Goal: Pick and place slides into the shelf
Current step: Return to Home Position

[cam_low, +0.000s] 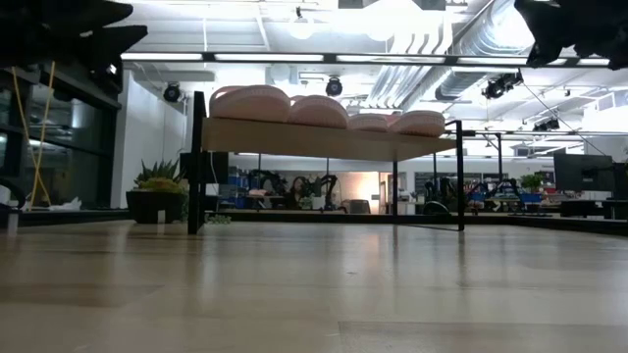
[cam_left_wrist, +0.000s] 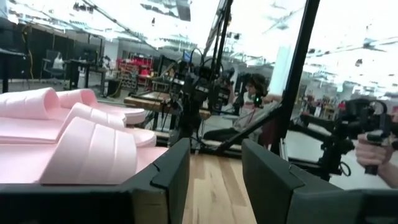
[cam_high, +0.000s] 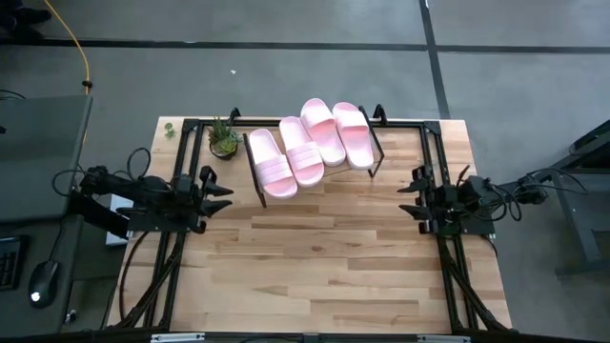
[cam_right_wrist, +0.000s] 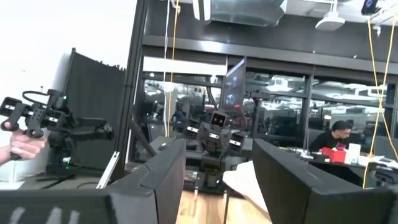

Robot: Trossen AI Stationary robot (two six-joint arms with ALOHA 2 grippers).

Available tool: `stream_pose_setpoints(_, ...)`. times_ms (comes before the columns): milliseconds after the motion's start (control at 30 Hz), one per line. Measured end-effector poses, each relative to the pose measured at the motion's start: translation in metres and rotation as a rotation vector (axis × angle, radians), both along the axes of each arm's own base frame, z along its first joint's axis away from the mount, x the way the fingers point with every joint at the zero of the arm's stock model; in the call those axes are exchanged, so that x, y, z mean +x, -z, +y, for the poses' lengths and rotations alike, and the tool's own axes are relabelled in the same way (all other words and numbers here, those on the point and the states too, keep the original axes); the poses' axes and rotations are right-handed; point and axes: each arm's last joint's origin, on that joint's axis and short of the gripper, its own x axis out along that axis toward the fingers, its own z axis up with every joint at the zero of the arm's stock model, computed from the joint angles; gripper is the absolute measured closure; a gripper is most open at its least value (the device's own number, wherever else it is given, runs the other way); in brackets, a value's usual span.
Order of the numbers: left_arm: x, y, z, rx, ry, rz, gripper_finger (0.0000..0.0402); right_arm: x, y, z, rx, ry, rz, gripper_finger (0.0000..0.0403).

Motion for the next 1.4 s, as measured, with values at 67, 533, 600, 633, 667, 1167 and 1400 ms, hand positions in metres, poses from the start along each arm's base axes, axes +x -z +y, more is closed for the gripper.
stream_pose_setpoints(67, 0.001, 0.004, 0.0, -0.001, -0.001, -0.019, 0.0273, 0.0, 0.001, 0.0, 0.001, -0.001, 0.011, 0.0226)
stream_pose_setpoints(533, 0.003, 0.014, 0.0, 0.014, -0.014, 0.033, 0.0273, 0.002, 0.007, 0.0, 0.013, -0.008, 0.077, 0.0226)
stream_pose_setpoints(600, 0.004, 0.015, 0.0, 0.029, -0.016, 0.047, 0.0273, 0.003, 0.009, 0.001, 0.007, -0.007, 0.1, 0.0226)
stream_pose_setpoints(633, 0.004, 0.016, 0.0, 0.036, -0.018, 0.057, 0.0273, 0.004, 0.011, 0.001, 0.004, -0.007, 0.116, 0.0226)
stream_pose_setpoints(667, 0.004, 0.016, 0.0, 0.042, -0.019, 0.063, 0.0273, 0.004, 0.012, 0.001, 0.003, -0.003, 0.133, 0.0226)
stream_pose_setpoints(1167, 0.004, 0.023, 0.0, 0.08, -0.046, 0.14, 0.0273, 0.007, 0.029, 0.0, -0.012, 0.054, 0.307, 0.0226)
stream_pose_setpoints(1400, 0.004, 0.023, 0.0, 0.083, -0.046, 0.139, 0.0273, 0.007, 0.032, -0.001, -0.017, 0.076, 0.338, 0.0226)
